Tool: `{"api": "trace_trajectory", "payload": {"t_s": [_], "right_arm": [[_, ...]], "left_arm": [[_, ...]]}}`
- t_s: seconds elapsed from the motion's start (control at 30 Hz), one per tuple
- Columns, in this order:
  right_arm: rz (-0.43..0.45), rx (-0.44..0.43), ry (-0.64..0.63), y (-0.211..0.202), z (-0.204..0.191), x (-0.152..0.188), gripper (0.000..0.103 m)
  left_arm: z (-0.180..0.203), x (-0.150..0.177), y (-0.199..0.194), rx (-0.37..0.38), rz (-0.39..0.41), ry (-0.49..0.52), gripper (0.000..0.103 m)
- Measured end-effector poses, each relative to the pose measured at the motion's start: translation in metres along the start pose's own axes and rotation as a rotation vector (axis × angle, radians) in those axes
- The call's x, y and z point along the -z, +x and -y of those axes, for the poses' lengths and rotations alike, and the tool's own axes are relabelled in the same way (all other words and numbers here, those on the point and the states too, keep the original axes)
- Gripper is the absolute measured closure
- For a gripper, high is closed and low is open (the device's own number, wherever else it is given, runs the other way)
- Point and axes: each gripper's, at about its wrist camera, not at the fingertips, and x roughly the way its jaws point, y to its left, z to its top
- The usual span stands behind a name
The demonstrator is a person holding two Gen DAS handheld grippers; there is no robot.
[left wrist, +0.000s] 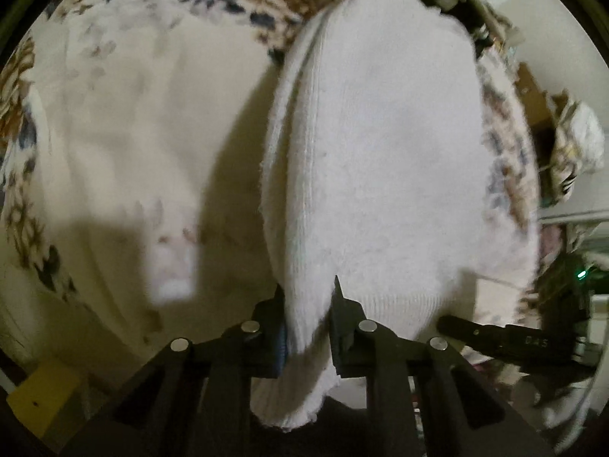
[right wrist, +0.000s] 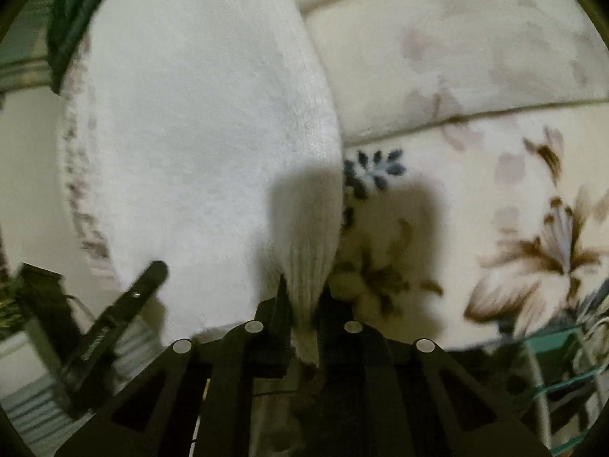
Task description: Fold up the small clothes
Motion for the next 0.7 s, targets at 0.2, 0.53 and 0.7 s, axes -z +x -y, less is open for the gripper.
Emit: {"api": "trace_trajectory", "payload": {"t_s": [0.2, 0.53, 0.7], "right_arm": [[0.034, -0.243, 0.038, -0.070, -0.004, -0.007, 0.093], [0.195, -0.456, 0.098, -0.162, -0.052, -0.118, 0.093], [0.292, -0.425, 0.137, -0.178, -0.088, -0.244, 0.093]], "left_arm": [[0.001, -0.027, -0.063, 0.188, 0.038, -0.136, 0.089], [0.060, -0.169, -0.089, 0.363, 0.167, -0.126, 0.090], [0.074, -0.275, -0.060, 0.412, 0.195, -0.138, 0.089]]}}
